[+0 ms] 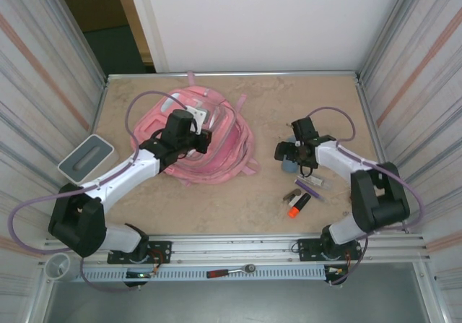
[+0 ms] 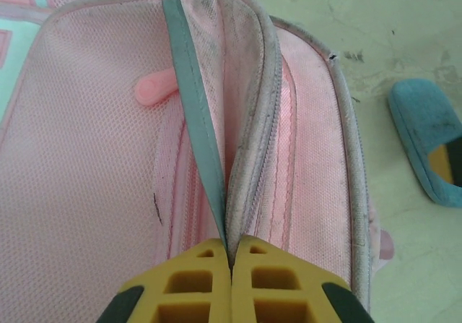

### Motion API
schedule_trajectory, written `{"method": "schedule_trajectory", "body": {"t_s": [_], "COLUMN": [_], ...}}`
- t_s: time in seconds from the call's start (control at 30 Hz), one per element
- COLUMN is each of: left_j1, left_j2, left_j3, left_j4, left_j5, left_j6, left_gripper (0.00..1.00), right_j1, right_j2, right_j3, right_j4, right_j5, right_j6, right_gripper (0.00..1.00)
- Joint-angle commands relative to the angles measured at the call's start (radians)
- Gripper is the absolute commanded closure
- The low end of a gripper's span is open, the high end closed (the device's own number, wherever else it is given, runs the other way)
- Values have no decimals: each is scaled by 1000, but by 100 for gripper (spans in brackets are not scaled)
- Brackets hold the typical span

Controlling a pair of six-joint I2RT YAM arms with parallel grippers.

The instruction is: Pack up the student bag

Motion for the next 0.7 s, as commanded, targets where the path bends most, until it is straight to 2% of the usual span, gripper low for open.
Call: {"method": "schedule_trajectory", "body": {"t_s": [0.0, 0.2, 0.37, 0.47, 0.57, 0.67], "left_j1": [-2, 5, 32, 65, 113, 157], "left_j2": [-33, -45, -68, -95, -122, -129], "left_j3": [-5, -30, -23, -9, 12, 42], "left_j4": [66, 81, 80, 83, 106, 118], "left_j5": [83, 86, 116, 174, 273, 376], "left_j6": [-23, -27, -37, -59, -94, -141], "left_gripper": [100, 100, 100, 100, 100, 100], "right_j1": [20, 94, 127, 176, 236, 264], "right_j2": [78, 183, 192, 109, -26, -150], "right_j3": [70, 138, 183, 187, 169, 115], "right_j4": [-22, -58, -92, -97, -53, 92], "right_j5": [87, 241, 272, 280, 212, -42], "right_j6": [24, 12, -15, -32, -78, -83], "right_gripper": [3, 23, 53, 58, 60, 63]}}
